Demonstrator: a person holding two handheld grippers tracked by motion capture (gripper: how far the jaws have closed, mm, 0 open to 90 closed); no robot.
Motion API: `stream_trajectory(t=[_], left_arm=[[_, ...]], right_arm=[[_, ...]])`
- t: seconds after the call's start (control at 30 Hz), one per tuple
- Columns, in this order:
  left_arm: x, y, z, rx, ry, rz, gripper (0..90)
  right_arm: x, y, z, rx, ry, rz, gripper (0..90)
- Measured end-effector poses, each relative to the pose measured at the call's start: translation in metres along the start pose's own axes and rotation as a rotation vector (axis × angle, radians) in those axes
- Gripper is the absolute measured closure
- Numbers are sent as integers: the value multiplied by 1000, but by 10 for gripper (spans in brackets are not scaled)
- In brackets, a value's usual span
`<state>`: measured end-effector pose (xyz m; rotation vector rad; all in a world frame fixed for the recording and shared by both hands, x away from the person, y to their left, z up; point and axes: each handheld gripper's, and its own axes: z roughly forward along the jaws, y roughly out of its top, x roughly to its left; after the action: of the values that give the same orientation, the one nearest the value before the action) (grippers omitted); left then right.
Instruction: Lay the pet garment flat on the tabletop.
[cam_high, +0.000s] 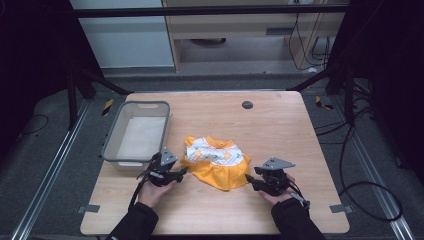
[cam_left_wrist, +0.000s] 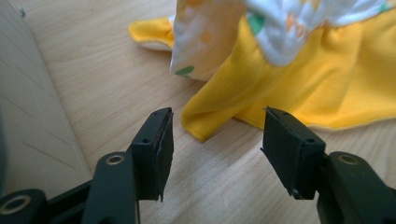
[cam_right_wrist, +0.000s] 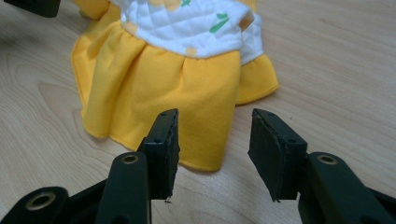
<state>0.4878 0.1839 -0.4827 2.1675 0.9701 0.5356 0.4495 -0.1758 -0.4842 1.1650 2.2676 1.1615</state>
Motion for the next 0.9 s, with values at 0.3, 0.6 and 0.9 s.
stream_trajectory(t=[0.3, 0.6, 0.9], left_arm=[[3, -1, 13, 21, 4, 18, 587], [3, -2, 16, 27, -12, 2, 760], [0, 0, 15, 44, -48, -8, 884]], right_arm=[[4, -3, 12, 41, 18, -3, 562], [3, -2, 20, 82, 10, -7, 660], [4, -1, 22, 108, 33, 0, 829]])
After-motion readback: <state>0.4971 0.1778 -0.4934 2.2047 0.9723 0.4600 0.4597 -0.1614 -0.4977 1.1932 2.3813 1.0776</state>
